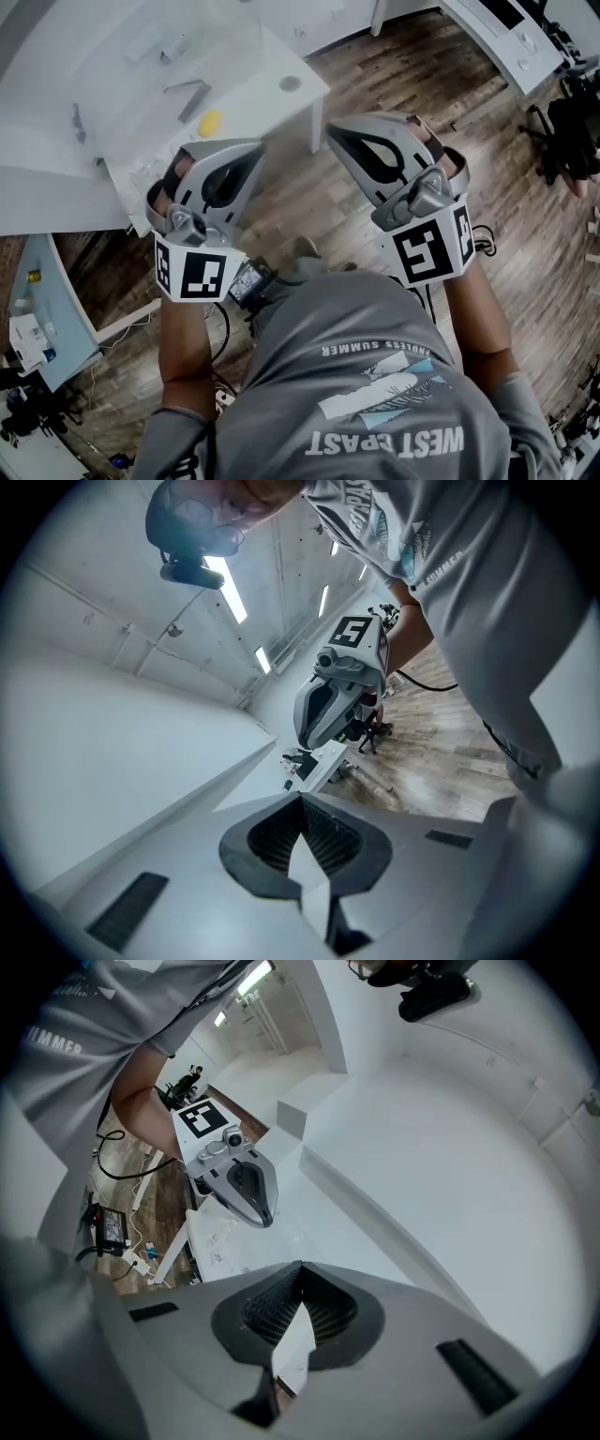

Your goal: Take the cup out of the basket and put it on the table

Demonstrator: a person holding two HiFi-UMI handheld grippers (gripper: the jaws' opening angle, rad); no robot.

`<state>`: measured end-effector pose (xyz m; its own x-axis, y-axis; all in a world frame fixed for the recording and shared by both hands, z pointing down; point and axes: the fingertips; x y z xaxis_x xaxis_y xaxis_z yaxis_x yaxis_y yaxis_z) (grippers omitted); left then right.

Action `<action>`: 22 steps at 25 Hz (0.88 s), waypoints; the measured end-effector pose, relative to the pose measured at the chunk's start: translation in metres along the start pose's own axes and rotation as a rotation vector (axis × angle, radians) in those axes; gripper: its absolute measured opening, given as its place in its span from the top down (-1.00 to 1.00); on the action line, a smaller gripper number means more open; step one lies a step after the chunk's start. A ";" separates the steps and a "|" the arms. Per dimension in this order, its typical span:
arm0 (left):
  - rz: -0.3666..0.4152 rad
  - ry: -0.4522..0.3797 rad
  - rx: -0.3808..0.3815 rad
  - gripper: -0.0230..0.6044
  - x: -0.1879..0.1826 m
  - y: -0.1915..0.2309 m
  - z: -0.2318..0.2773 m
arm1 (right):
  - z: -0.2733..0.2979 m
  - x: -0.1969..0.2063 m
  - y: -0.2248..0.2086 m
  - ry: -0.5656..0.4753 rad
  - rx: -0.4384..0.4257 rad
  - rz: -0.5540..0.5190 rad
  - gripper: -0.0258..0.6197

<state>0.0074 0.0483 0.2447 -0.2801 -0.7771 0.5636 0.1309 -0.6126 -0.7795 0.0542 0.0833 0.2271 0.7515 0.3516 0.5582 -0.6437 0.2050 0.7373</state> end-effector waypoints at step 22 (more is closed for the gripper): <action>-0.042 0.090 -0.024 0.90 0.058 0.073 0.111 | 0.116 0.032 -0.086 -0.086 -0.092 -0.012 0.89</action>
<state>0.1064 -0.0573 0.2511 -0.3692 -0.7342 0.5698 0.0949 -0.6397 -0.7627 0.1500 -0.0292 0.2259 0.7662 0.2700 0.5831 -0.6423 0.2929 0.7083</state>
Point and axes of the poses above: the fingertips, and each gripper's own axes: z forward along the fingers, y to its left, x out of its underside, and after that the axes turned 14 degrees about y, right-handed
